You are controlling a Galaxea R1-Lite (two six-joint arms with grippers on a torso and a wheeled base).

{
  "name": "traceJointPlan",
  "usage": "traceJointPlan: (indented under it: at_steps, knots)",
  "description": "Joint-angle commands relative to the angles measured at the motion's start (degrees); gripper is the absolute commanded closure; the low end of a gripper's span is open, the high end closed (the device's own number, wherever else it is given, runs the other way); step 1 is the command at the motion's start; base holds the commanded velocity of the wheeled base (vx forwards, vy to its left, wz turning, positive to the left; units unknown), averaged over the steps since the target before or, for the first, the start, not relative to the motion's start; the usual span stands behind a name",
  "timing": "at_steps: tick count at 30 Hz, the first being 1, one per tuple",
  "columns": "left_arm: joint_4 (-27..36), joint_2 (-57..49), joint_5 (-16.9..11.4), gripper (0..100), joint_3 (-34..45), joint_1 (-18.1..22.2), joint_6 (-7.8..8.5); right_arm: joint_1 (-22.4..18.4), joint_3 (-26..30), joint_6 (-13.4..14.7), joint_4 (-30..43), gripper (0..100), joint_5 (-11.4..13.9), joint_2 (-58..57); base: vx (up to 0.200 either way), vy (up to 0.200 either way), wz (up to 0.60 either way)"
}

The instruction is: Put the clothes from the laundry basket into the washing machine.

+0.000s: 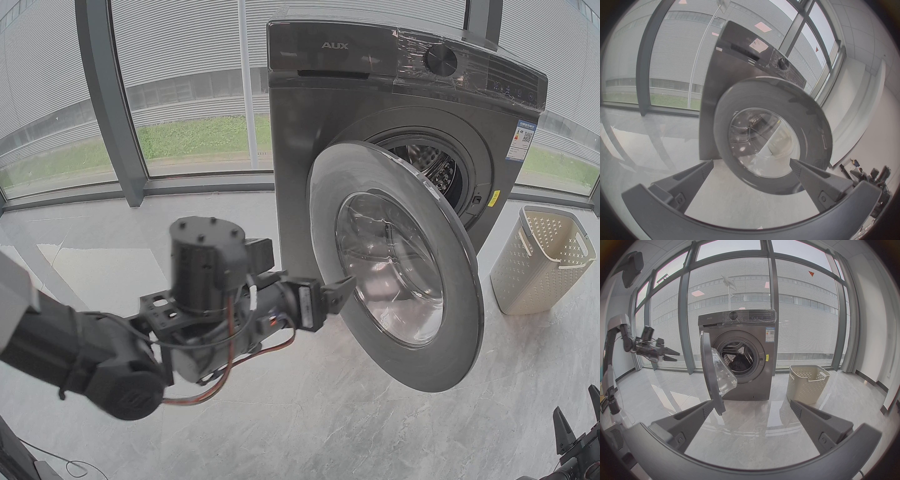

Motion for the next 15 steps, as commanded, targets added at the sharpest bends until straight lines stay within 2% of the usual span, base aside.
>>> traceJointPlan:
  at_steps: [1, 5, 7, 8, 9, 12, 15]
  knots:
    - [-0.9, -23.2, 2.1, 0, 19.5, 0.2, 3.57, 0.0, 0.5, 0.0, 0.0, 0, 0.0, -0.8, 0.0, 0.0, 0.0]
    - [-0.8, -31.1, 2.8, 0, 26.3, 0.9, 5.41, 0.0, 0.4, 0.0, 0.0, 0, -0.1, -0.8, 0.0, 0.0, 0.0]
    - [-0.7, -35.8, 3.0, 0, 30.1, 2.0, 6.91, 0.0, 0.4, 0.0, 0.0, 0, -0.1, -0.8, 0.0, 0.0, 0.0]
    - [-0.7, -35.8, 3.0, 0, 30.1, 2.0, 6.91, 0.0, 0.4, 0.0, 0.0, 0, -0.1, -0.8, 0.0, 0.0, 0.0]
    - [-0.1, -39.8, 3.2, 0, 33.1, 4.0, 8.32, -0.1, 0.4, -0.1, 0.0, 0, 0.0, -0.8, 0.0, 0.0, 0.0]
    - [0.2, -44.8, 4.0, 0, 37.4, 7.5, 10.51, 0.0, 0.4, 0.0, 0.0, 0, 0.1, -0.8, 0.0, 0.0, 0.0]
    - [0.3, -50.0, 4.1, 0, 40.6, 12.1, 11.83, -0.2, 0.5, 0.4, 0.0, 0, -0.2, -0.8, 0.0, 0.0, 0.0]
